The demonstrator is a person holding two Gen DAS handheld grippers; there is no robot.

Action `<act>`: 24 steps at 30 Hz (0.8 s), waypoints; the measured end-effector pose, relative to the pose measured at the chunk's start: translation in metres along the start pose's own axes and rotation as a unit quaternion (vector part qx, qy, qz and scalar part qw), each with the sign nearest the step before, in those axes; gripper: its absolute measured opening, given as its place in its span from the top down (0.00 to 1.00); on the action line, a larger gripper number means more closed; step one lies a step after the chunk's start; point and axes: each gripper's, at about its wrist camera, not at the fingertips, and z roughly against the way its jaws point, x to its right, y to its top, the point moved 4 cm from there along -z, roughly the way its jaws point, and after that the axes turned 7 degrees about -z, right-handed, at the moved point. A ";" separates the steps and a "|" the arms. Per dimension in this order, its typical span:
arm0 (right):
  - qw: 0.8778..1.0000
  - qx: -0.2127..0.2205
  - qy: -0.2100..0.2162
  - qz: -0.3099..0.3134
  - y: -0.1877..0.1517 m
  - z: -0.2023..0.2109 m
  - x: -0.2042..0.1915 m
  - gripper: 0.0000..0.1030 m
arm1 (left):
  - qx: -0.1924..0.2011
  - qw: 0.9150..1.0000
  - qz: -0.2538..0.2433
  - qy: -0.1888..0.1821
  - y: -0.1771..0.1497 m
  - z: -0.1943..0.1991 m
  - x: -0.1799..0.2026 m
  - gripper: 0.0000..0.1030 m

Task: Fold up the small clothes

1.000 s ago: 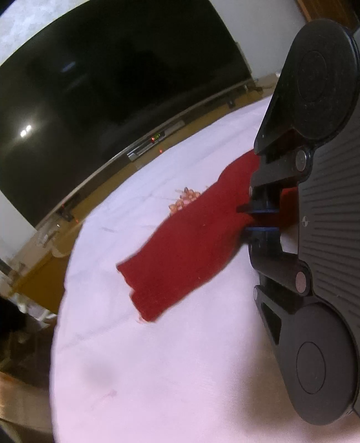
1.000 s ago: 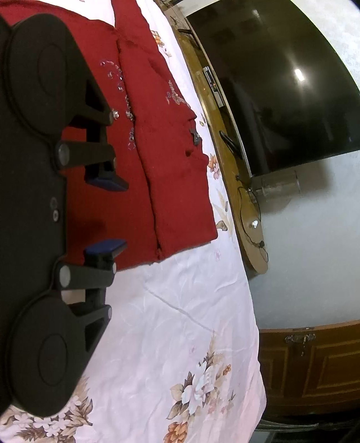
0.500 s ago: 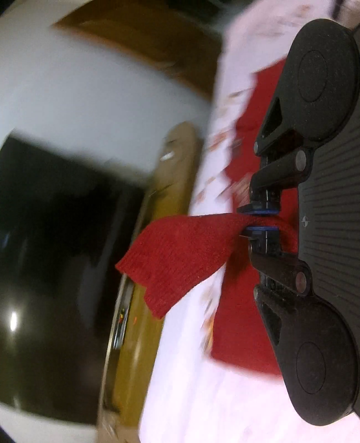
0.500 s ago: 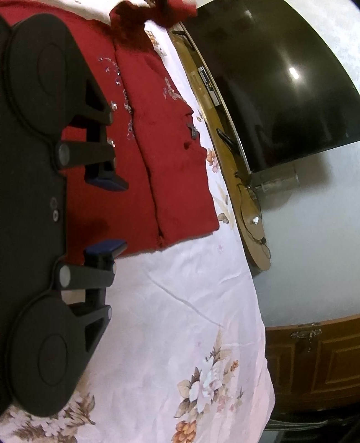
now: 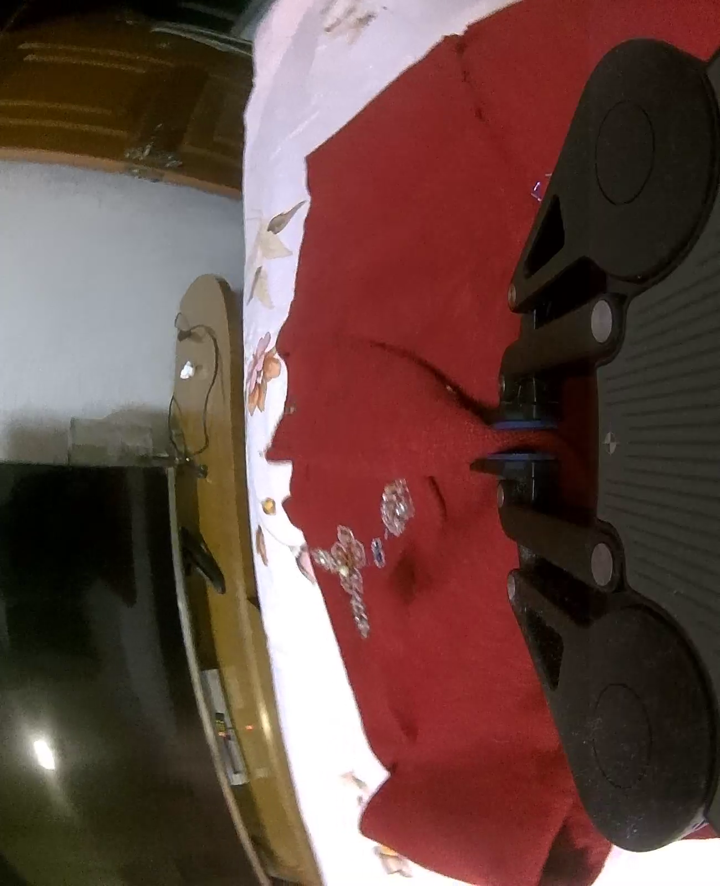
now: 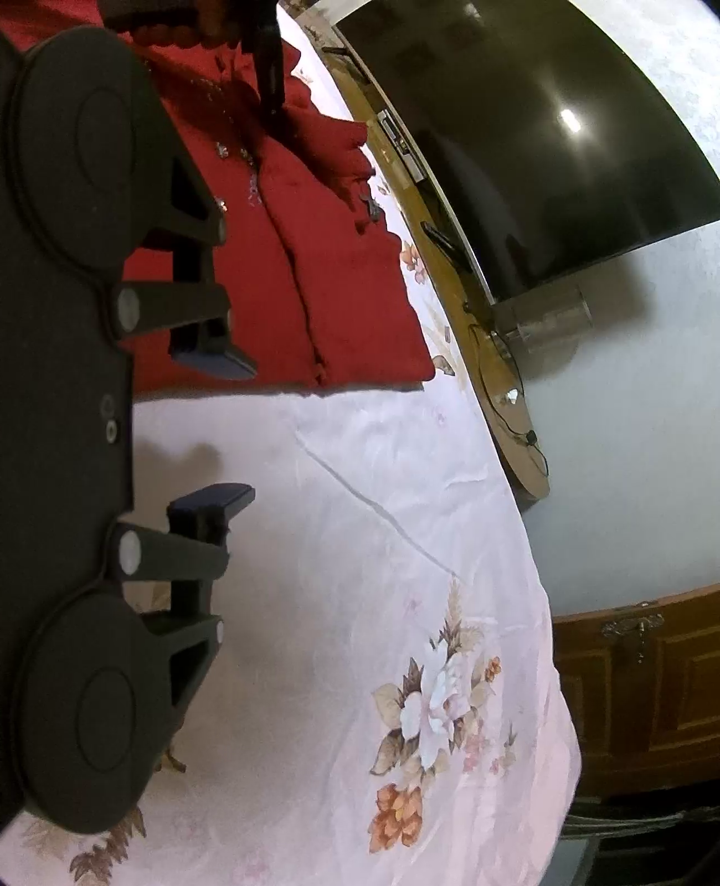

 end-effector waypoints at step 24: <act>0.949 -0.167 0.195 -0.182 0.004 -0.163 -0.147 0.60 | -0.007 0.983 0.166 0.075 -0.096 0.069 -0.152 0.58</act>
